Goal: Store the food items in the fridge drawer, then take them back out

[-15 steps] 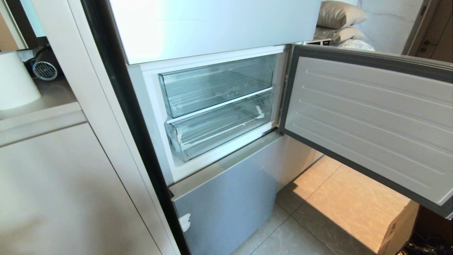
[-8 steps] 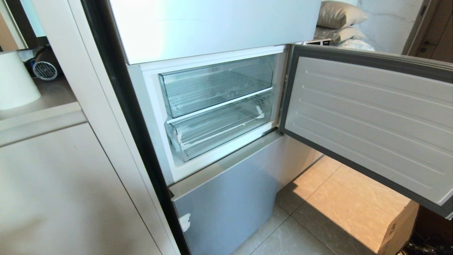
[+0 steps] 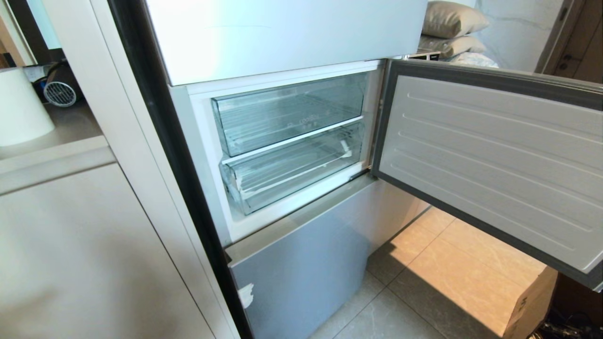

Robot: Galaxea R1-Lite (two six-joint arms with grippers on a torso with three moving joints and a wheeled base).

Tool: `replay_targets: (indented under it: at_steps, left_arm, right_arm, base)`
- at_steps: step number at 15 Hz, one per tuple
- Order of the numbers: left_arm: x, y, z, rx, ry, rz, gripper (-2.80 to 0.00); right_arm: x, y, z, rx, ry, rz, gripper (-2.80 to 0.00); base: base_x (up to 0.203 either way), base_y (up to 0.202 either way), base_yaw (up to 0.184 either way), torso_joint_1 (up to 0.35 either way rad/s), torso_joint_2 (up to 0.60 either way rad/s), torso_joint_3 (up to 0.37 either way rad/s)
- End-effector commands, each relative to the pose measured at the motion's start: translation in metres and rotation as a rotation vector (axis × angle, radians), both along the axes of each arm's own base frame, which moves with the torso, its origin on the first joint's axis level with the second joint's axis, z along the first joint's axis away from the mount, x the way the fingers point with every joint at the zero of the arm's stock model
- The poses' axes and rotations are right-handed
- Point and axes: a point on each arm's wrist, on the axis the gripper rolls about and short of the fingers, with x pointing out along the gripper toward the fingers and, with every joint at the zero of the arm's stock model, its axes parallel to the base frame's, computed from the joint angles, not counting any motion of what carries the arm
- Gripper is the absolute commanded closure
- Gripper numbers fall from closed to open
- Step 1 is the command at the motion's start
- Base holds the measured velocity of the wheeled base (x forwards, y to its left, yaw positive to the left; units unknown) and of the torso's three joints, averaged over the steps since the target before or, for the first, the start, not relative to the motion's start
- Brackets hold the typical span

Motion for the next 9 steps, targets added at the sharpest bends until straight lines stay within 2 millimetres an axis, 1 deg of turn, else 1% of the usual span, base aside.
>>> replay_targets:
  at_steps: [1, 3, 7, 9]
  left_arm:
    - [0.0001, 0.0000, 0.0000, 0.000, 0.000, 0.001, 0.00]
    - [0.0001, 0.0000, -0.0002, 0.000, 0.001, 0.000, 0.00]
    - [0.0001, 0.0000, -0.0002, 0.000, 0.001, 0.001, 0.00]
    - [0.0001, 0.0000, -0.0002, 0.000, 0.001, 0.000, 0.00]
  right_arm:
    - [0.0002, 0.0001, 0.0003, -0.005, 0.002, -0.002, 0.00]
    - [0.0004, 0.0000, 0.0004, 0.007, 0.004, 0.014, 0.00]
    - [0.0002, -0.0003, 0.0005, 0.052, 0.014, 0.116, 0.00]
    - [0.0031, 0.0003, 0.0006, 0.063, 0.057, 0.149, 0.00]
  base:
    - [0.000, 0.000, 0.000, 0.000, 0.00, 0.000]
    - [0.000, 0.000, 0.000, 0.000, 0.00, 0.000]
    - [0.000, 0.000, 0.000, 0.000, 0.00, 0.000]
    - [0.000, 0.000, 0.000, 0.000, 0.00, 0.000]
